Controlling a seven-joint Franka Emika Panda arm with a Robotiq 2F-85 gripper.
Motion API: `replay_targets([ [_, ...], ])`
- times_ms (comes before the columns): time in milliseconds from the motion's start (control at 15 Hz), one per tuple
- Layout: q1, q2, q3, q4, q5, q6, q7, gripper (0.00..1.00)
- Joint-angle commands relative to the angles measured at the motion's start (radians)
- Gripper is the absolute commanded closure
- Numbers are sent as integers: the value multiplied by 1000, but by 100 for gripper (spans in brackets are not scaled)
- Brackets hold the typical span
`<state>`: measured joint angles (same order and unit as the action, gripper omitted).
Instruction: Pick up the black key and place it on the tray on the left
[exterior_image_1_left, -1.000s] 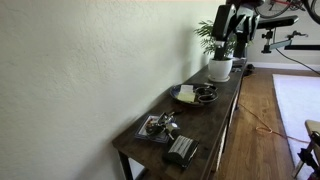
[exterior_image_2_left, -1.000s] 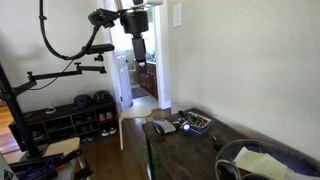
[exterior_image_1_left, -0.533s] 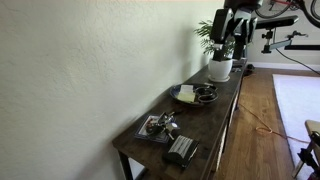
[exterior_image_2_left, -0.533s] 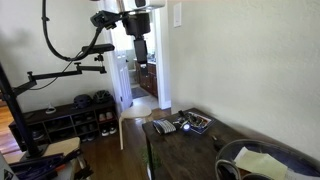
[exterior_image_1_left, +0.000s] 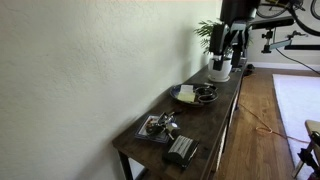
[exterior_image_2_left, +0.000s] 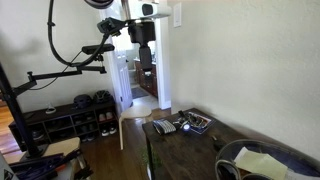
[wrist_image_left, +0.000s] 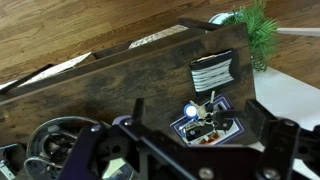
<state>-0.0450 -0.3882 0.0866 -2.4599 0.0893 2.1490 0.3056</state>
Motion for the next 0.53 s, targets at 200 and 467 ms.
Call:
replay_targets([
  [200, -13, 180, -56, 75, -88, 89, -106, 0],
  [467, -11, 289, -92, 130, -107, 150, -209, 0],
])
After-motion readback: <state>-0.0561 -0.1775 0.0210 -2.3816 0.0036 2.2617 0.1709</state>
